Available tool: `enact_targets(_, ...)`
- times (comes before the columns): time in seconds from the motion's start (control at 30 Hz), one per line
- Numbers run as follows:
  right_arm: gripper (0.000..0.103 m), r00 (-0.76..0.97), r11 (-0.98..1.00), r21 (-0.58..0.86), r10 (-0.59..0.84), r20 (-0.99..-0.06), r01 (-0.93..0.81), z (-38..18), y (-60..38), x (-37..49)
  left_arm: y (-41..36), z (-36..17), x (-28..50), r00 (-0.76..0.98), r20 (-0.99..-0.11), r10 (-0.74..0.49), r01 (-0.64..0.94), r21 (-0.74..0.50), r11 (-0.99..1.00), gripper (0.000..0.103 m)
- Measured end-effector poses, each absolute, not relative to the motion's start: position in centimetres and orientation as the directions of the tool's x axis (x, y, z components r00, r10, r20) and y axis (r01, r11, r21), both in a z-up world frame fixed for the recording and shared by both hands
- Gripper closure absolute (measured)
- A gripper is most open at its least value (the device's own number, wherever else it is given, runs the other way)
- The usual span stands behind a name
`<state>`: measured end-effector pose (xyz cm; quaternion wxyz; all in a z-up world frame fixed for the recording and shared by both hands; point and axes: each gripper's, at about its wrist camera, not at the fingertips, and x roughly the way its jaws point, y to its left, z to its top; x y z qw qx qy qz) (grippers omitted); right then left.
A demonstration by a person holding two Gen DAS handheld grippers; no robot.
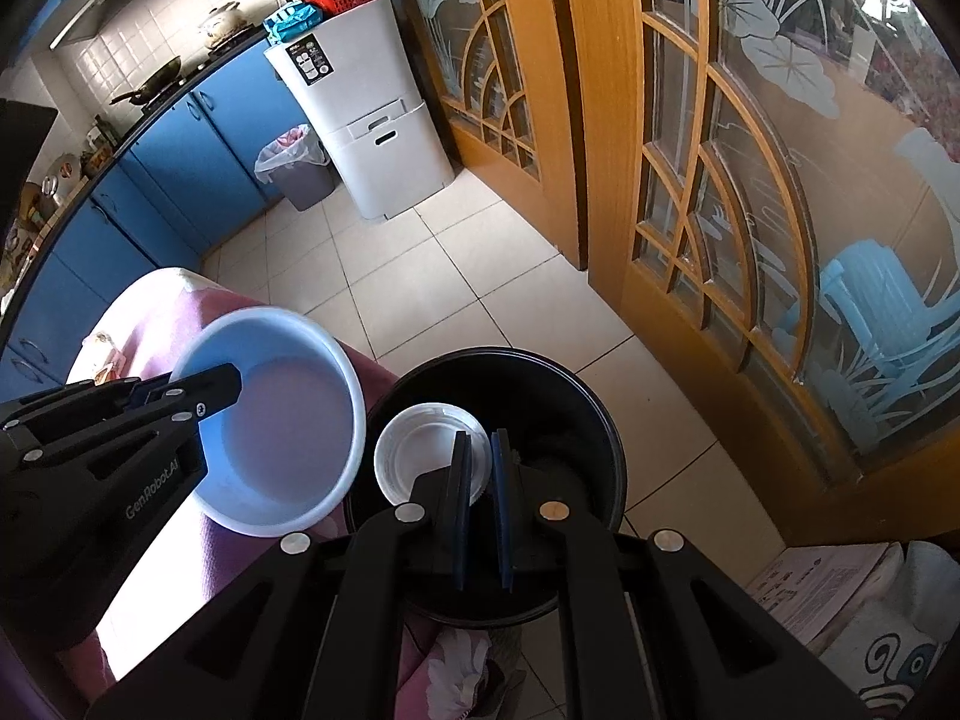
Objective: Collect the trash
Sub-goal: 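Tip and release the bowl with the left tool while the right tool drops the cap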
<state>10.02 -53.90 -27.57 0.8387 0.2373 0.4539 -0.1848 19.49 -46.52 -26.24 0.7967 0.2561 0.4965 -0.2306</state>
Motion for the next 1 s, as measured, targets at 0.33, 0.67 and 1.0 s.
enact_targets(0.33,0.096,0.514,0.816,0.232,-0.092,-0.853,0.53,-27.8,-54.0,10.1,-46.4,-27.3,20.4,0.352,-0.933,-0.069,0.605,0.17,0.778,0.073)
enact_targets(0.67,0.095,0.517,0.815,0.235,-0.091,-0.851,0.53,-27.8,-54.0,10.0,-45.8,-24.9,19.5,0.482,-0.87,-0.099,0.578,0.231,0.783,0.003)
enact_targets(1.0,0.095,0.519,0.82,0.238,-0.082,-0.851,0.521,-27.7,-53.2,10.5,-44.5,-24.5,19.8,0.497,-0.864,-0.083,0.554,0.242,0.796,0.003)
